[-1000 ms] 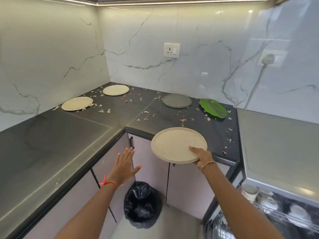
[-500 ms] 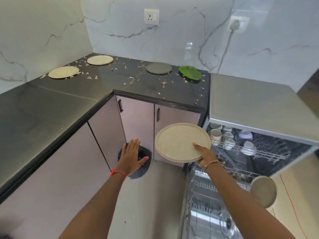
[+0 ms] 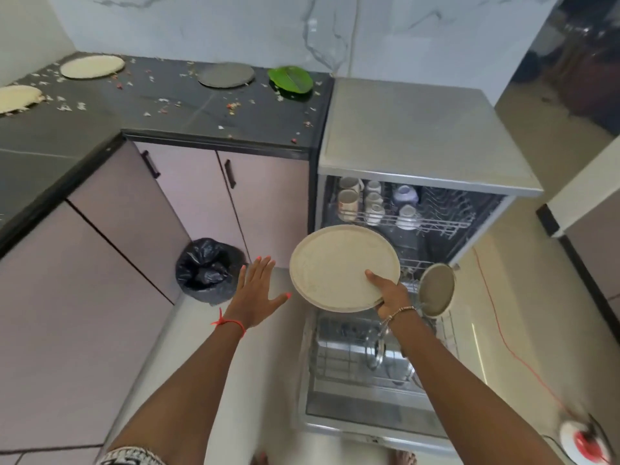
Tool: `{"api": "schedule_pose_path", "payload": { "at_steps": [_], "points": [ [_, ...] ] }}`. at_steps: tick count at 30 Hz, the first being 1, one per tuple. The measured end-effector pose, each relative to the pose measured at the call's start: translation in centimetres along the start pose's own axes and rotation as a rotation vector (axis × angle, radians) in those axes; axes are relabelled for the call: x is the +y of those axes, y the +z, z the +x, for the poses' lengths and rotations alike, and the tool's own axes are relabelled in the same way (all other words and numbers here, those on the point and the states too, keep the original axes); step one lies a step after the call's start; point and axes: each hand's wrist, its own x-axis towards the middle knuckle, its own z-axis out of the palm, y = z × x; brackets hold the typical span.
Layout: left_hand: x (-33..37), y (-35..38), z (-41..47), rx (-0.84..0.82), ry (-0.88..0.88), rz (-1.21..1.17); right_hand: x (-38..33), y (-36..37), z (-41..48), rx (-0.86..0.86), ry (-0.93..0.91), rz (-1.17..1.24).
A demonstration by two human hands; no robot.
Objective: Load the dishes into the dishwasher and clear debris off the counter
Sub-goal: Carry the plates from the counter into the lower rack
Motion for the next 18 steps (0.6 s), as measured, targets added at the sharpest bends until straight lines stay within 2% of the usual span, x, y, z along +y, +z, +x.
{"api": "schedule_pose_path", "payload": {
  "at_steps": [5, 10, 14, 18],
  "points": [
    [7.9, 5.6, 1.9, -0.034, -0.043, -0.004, -3.8, -8.5, 2.8, 0.01, 0.014, -0.032],
    [15.6, 11.1, 3.3, -0.104, -0.046, -0.03, -7.7, -17.2, 6.2, 0.097, 0.015, -0.051],
    [19.6, 15.8, 3.6, -0.169, 0.028, -0.016, -9.3, -22.6, 9.0, 0.142, 0.005, -0.077],
    [22.0, 20.6, 4.1, -0.273, 0.111, -0.01, -9.8, -25.8, 12.2, 0.261, -0.084, -0.102]
  ]
}}
